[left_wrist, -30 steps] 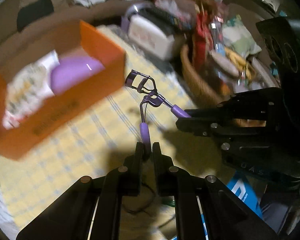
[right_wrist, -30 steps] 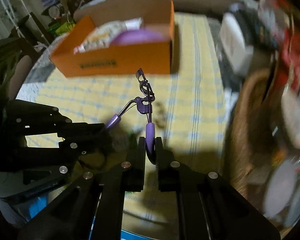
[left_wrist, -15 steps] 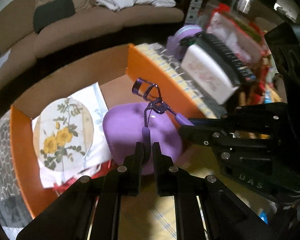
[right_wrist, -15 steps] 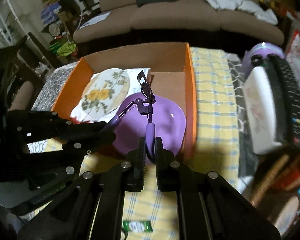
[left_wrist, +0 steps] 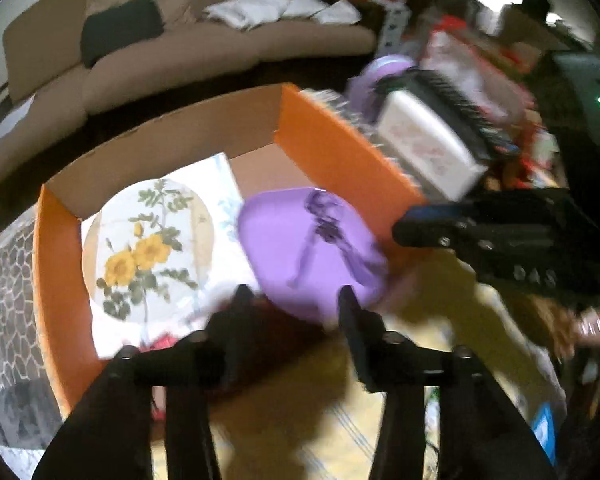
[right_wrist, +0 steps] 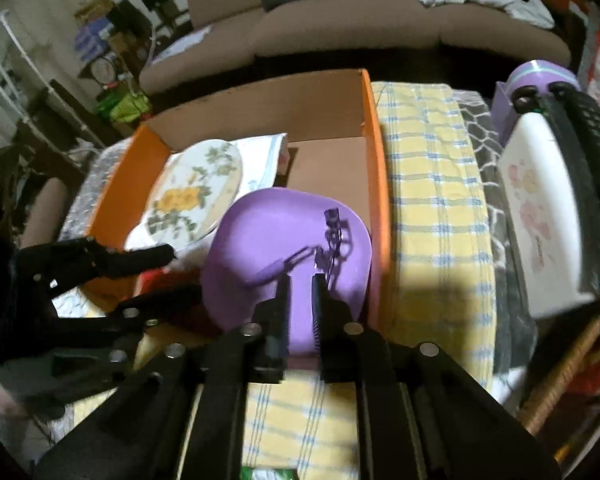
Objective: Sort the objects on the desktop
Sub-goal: 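Lower the eyelash curler onto the purple plate in the box and open both grippers, then grasp the black cord loop with the left gripper while the right gripper reaches the green carabiner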
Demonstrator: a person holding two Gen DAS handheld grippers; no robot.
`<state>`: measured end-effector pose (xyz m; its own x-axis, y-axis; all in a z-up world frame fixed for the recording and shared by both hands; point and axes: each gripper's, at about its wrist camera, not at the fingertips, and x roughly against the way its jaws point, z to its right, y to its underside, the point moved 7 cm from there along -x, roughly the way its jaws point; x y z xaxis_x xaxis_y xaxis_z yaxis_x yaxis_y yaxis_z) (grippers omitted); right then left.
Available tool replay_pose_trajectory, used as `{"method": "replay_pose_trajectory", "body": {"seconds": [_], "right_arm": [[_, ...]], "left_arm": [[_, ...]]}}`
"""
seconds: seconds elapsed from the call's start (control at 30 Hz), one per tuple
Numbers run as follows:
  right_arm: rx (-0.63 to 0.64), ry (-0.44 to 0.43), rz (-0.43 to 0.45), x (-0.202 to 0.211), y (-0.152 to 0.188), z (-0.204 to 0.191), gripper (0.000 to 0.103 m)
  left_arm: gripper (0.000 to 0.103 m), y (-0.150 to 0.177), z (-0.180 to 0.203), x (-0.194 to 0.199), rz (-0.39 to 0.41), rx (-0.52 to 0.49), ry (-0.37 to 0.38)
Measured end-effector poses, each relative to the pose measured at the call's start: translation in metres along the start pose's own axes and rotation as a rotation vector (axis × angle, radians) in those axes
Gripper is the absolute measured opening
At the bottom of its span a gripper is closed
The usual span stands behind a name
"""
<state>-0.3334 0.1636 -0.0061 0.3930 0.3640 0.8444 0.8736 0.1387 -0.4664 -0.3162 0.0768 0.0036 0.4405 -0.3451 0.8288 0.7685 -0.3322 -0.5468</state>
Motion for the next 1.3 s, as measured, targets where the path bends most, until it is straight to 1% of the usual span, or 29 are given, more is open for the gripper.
{"method": "replay_pose_trajectory", "body": {"seconds": [0.03,0.07,0.1,0.17,0.23,0.3,0.37,0.43,0.57,0.67,0.73,0.8,0.9,1.0,1.03,1.1,1.13,1.17,1.23,1.27,1.3], "right_arm": [[0.01,-0.003,0.0,0.006,0.004,-0.001,0.025],[0.03,-0.002,0.003,0.017,0.015,-0.003,0.031],[0.041,-0.002,0.003,0.024,0.023,-0.005,0.04],[0.07,-0.008,-0.01,0.036,0.046,-0.011,0.049],[0.088,-0.003,-0.026,0.043,0.066,-0.014,0.052],[0.114,0.012,-0.055,0.045,0.091,-0.017,0.052],[0.122,0.025,-0.087,0.044,0.114,-0.017,0.052],[0.107,0.016,-0.106,0.042,0.129,-0.014,0.052],[0.072,-0.007,-0.139,0.038,0.16,-0.013,0.052],[0.045,-0.057,-0.17,0.032,0.177,-0.019,0.052],[0.035,-0.075,-0.188,0.029,0.183,-0.022,0.051],[0.029,-0.069,-0.199,0.024,0.186,-0.025,0.045],[0.006,-0.062,-0.189,0.02,0.182,-0.024,0.045],[-0.015,-0.064,-0.175,0.019,0.174,-0.023,0.045],[-0.017,-0.069,-0.174,0.018,0.173,-0.024,0.045],[-0.014,-0.071,-0.176,0.017,0.172,-0.026,0.045],[-0.015,-0.073,-0.178,0.016,0.171,-0.026,0.045],[-0.014,-0.079,-0.178,0.016,0.171,-0.028,0.045],[-0.012,-0.074,-0.176,0.017,0.172,-0.029,0.045],[-0.012,-0.074,-0.176,0.017,0.173,-0.03,0.045],[-0.013,-0.075,-0.176,0.017,0.173,-0.03,0.045]], "left_arm": [[0.061,0.011,0.009,0.012,0.013,-0.024,0.012],[0.061,0.019,0.015,0.02,0.02,-0.044,0.021],[0.062,0.029,0.022,0.026,0.019,-0.059,0.034],[0.063,0.054,0.037,0.036,0.008,-0.084,0.037],[0.063,0.076,0.048,0.038,-0.022,-0.103,0.044],[0.063,0.1,0.06,0.033,-0.067,-0.124,0.047],[0.063,0.121,0.071,0.024,-0.109,-0.116,0.072],[0.063,0.136,0.08,0.017,-0.14,-0.128,0.079],[0.062,0.156,0.095,0.007,-0.192,-0.136,0.107],[0.061,0.165,0.095,-0.006,-0.248,-0.13,0.085],[0.058,0.17,0.093,-0.011,-0.267,-0.115,0.074],[0.053,0.171,0.089,-0.016,-0.274,-0.094,0.076],[0.053,0.171,0.083,-0.018,-0.265,-0.031,0.107],[0.053,0.169,0.081,-0.016,-0.238,0.043,0.168],[0.053,0.168,0.08,-0.017,-0.237,0.051,0.173],[0.051,0.168,0.079,-0.022,-0.244,0.054,0.153],[0.05,0.167,0.08,-0.023,-0.245,0.065,0.161],[0.049,0.166,0.081,-0.025,-0.244,0.066,0.161],[0.019,0.167,0.082,-0.028,-0.251,0.037,0.109],[0.013,0.168,0.08,-0.029,-0.249,0.009,0.066],[0.006,0.168,0.079,-0.028,-0.248,0.003,0.056]]}}
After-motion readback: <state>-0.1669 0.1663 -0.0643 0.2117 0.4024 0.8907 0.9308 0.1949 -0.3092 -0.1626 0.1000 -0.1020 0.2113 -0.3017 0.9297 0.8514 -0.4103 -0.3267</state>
